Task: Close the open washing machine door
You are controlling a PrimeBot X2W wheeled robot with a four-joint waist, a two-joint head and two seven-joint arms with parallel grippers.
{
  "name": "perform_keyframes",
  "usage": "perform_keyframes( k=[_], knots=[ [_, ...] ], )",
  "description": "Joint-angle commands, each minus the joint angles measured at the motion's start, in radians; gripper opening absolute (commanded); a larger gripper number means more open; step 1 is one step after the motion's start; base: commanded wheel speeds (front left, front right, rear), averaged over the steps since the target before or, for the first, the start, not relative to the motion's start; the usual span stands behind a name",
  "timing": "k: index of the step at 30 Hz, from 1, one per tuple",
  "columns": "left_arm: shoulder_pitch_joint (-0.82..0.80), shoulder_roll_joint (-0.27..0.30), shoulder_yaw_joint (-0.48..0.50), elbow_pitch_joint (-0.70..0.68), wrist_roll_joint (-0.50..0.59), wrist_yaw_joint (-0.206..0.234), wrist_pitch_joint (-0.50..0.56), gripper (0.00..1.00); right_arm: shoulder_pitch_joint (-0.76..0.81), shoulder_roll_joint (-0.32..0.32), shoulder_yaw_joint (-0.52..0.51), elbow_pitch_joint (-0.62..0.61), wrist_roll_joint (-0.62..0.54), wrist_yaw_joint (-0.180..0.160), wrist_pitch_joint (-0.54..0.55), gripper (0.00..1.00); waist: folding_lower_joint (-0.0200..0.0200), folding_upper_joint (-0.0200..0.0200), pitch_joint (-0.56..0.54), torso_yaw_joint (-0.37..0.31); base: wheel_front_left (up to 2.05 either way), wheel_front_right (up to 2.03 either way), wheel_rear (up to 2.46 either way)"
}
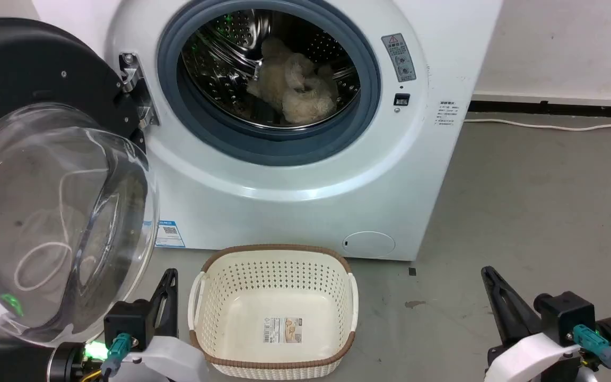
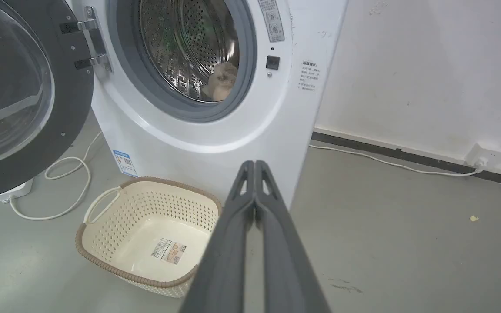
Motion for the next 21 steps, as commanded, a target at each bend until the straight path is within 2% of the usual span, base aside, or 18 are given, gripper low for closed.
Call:
perform_keyframes(
  k=[1,20,21],
  knots=[
    [-0.015,0.0,0.001,-0.004,0.003,0.003,0.0,0.0,-0.014,0.004,0.0,-0.005,-0.005,0.001,0.001,0.0,0.0,-0.0001,0.0,0.0,0.0,0.0,0.0],
    [-0.015,0.0,0.001,-0.004,0.003,0.003,0.0,0.0,-0.014,0.004,0.0,-0.005,-0.005,0.001,0.001,0.0,0.0,-0.0001,0.0,0.0,0.0,0.0,0.0],
    [0.0,0.0,0.0,0.0,0.0,0.0,0.0,1.0,0.0,0.0,0.0,0.0,0.0,0.0,0.0,1.0,0.0,-0.0001,0.0,0.0,0.0,0.0,0.0]
  ],
)
